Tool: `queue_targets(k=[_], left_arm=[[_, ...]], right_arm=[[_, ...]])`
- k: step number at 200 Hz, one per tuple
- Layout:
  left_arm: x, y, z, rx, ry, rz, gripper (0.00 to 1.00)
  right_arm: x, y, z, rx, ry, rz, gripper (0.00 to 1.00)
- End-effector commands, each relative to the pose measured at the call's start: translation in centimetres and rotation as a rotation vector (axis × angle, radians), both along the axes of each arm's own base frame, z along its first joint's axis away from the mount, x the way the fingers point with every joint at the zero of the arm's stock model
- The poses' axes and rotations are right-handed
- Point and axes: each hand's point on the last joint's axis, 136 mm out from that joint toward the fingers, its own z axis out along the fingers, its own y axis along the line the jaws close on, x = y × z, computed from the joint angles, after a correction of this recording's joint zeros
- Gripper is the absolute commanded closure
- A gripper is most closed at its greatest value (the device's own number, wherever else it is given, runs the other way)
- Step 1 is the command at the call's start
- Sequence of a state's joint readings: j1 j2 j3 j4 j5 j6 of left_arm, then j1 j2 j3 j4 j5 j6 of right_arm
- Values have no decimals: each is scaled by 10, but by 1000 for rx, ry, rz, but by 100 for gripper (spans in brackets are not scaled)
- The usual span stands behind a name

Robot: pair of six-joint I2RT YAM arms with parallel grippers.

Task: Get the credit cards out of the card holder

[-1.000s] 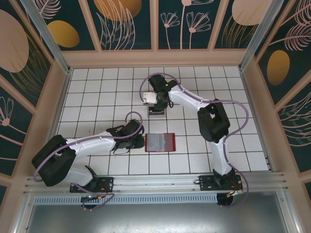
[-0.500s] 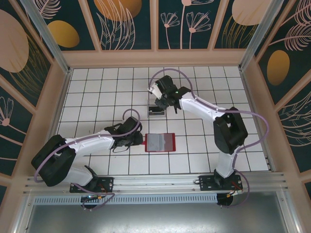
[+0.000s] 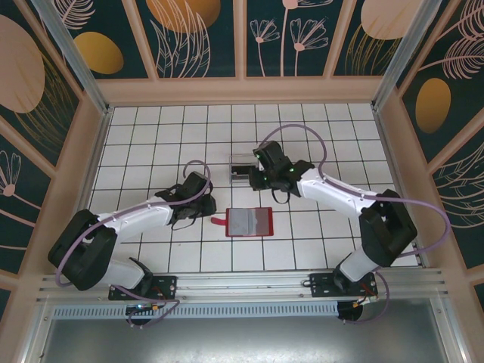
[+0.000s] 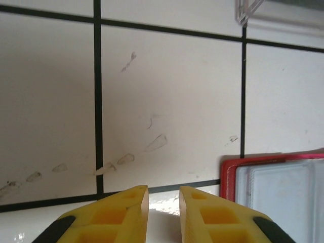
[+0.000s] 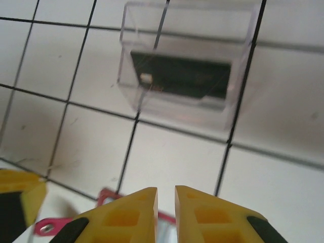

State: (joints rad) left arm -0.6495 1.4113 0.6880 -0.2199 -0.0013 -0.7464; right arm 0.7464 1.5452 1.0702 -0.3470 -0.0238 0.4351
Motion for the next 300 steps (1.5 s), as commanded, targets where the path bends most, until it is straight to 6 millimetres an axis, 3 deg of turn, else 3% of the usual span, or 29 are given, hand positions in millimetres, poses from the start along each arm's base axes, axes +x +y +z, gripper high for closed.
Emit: queue_targets(k=[1,41,75,112,189,247,300], left_arm=[[13,-3,10,-3,-35,-19,74],[23,8,24,-5,-77,8,71],[26,30,28,17,-83,43,70],[24,50,33,27,-90,80,70],[19,46,36,-12,-83,77,69],[14,47,30,-13,-69,70,70],[16,39,35,-46,-68,51,70]], right_arm=[[-25,12,-1,152,176,-105,83],[-64,33,-23,183,293,-57,78],[-85,57,-38,234,369,-13,75],[-94,71,-53,197,407,17,71],[-100,92,-71,174,455,67,65],[-102,84,-91,107,480,36,64],[-104,61,-96,12,464,-20,62]])
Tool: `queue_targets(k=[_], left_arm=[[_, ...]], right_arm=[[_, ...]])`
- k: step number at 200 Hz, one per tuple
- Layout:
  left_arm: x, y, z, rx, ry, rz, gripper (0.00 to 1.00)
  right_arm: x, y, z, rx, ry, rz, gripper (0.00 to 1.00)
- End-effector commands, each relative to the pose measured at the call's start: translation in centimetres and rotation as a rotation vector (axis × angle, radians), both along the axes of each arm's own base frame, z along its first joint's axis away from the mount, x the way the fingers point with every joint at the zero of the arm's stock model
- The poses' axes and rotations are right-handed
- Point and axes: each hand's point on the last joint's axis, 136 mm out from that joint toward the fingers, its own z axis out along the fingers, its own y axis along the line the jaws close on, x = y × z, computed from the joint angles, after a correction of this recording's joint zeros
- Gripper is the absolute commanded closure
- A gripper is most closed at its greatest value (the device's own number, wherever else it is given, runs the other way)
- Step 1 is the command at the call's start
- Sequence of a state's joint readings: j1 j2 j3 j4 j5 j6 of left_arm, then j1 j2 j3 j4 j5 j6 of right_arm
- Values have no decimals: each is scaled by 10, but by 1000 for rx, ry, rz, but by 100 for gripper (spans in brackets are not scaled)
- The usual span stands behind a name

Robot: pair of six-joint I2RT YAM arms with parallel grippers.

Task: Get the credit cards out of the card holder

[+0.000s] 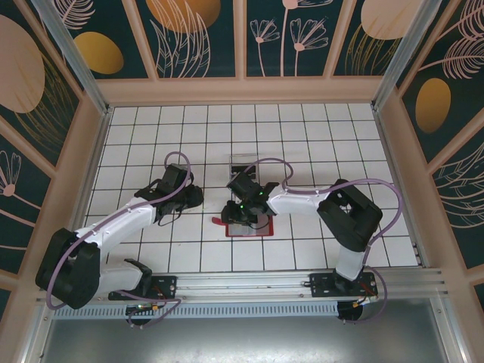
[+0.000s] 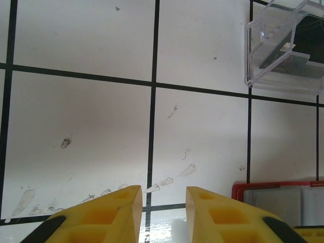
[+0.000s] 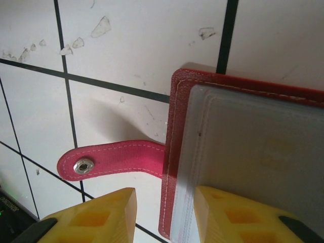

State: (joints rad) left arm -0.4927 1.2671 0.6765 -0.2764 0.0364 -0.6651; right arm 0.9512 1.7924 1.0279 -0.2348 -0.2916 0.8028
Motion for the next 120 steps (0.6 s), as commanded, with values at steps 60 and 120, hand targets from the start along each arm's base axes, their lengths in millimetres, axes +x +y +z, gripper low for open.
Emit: queue_targets(k=[60,120], left_arm=[[0,-8,1,-23,12,-43,70],[3,-15,-1,-39,19,-70,70]], right_arm=[[-4,-50,-6,-226,-31,-86,61],[-1,-67,2,-335,-79,-111,60]])
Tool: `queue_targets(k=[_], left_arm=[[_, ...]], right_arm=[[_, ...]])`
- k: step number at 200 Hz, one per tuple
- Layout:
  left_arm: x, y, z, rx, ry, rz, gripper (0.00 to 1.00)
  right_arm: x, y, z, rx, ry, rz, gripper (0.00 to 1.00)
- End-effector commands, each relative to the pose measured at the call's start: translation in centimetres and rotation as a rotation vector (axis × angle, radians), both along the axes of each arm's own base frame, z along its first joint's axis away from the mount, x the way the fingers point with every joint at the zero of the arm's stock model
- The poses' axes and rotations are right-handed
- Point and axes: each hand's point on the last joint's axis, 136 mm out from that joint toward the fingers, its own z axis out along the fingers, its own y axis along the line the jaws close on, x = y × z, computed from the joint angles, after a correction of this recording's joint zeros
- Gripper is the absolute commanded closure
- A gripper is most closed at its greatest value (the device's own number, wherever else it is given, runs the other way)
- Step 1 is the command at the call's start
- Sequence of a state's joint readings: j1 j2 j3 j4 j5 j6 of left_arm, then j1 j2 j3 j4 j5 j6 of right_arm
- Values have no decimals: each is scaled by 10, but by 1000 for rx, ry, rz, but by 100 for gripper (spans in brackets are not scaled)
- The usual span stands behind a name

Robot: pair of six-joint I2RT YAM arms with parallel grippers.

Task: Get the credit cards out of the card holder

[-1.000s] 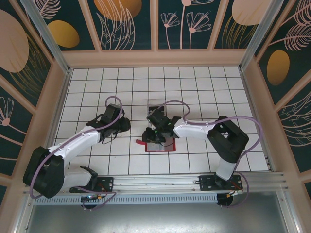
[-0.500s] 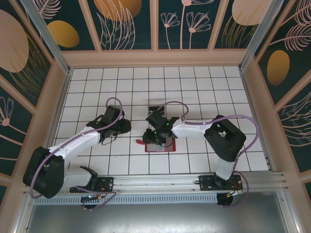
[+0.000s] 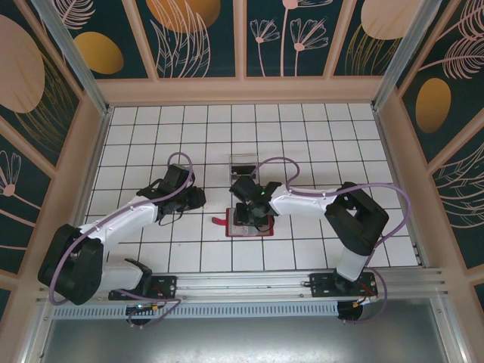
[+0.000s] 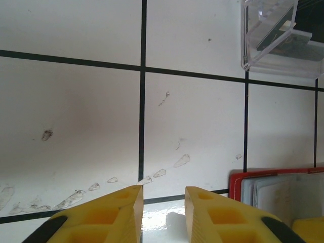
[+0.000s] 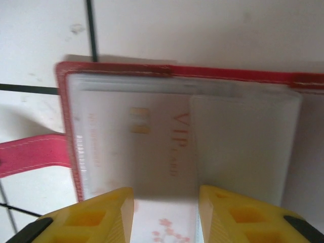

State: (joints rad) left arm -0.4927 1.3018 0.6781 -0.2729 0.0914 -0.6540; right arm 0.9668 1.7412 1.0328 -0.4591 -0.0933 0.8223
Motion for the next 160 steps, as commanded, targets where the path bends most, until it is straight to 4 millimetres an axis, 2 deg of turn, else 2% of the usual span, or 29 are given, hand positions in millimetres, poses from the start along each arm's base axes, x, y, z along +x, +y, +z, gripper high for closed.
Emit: queue_targets(k=[1,98,160], left_arm=[[8,-7,8,-19,-23,-30,70],[10,-16,7,-45,-16,-60,71],[8,-29,11,-81,-3,-83,72]], right_arm=[[1,-17,9,-96,-34,-29,60],[8,-34,28,-205,-95,-48,57],[9,-51,31,-265,-119,-71,57]])
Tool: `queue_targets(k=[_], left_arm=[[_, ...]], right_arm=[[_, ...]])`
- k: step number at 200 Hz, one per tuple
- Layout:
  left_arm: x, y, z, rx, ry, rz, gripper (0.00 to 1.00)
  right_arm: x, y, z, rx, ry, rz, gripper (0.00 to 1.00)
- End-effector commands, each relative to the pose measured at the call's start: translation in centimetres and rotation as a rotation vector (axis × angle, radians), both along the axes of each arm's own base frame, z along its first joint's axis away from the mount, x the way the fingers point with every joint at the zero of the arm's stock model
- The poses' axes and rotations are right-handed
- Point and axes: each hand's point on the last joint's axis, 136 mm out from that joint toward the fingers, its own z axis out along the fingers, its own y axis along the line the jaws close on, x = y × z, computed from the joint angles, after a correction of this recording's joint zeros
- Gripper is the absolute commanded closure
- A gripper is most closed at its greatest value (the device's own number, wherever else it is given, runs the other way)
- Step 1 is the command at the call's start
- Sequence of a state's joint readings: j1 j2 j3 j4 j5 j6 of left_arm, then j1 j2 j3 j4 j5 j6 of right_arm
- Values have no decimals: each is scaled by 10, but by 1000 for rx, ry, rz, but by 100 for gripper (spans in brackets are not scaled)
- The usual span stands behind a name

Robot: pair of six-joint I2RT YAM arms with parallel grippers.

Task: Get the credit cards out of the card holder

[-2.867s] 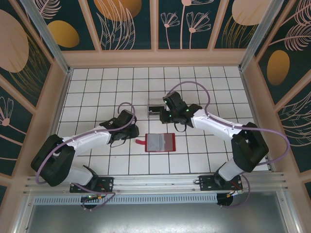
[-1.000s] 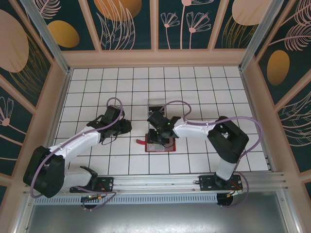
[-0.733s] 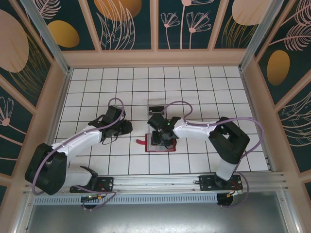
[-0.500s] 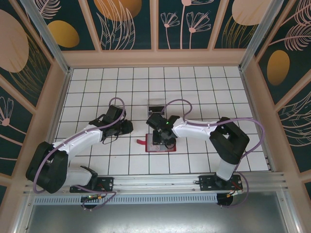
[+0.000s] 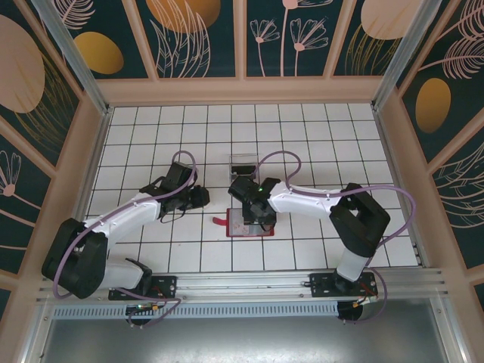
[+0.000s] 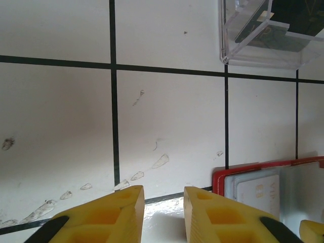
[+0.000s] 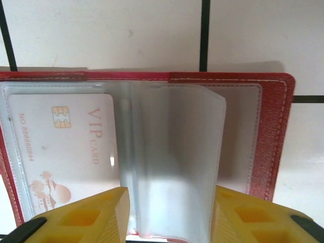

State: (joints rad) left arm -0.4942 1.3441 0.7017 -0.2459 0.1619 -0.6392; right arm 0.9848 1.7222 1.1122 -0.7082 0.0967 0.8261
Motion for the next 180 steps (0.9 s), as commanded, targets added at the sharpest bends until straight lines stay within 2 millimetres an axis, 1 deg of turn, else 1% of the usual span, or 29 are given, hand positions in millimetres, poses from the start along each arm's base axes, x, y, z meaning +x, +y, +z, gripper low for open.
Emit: queue_targets(k=[1,29,61,81,103,119,154,180], left_arm=[[5,-13,10,-33,-17,-30,72],[-1,-29,8,-28,-5,-67,72],[-14,-53,-2,-18,27,-119,72],[-22,-64,-8,-17,46,-139,72],[-28,-70,-12,-10,58,-155,73],[-30,-71,-15,7,63,-154,73],[-36,-82,-16,10,68,-173,73],[-42,-91,-23,38,81,-194,74]], right_arm=[[4,-11,17,-39,-55,-33,57],[5,-20,17,-71,-64,-41,56],[7,-27,19,-85,-76,-43,56],[9,-32,19,-78,-75,-59,56],[11,-39,21,-69,-78,-75,56],[14,-42,21,-46,-80,-91,56],[17,-35,24,57,-73,-102,56],[19,-29,25,104,-69,-107,56]])
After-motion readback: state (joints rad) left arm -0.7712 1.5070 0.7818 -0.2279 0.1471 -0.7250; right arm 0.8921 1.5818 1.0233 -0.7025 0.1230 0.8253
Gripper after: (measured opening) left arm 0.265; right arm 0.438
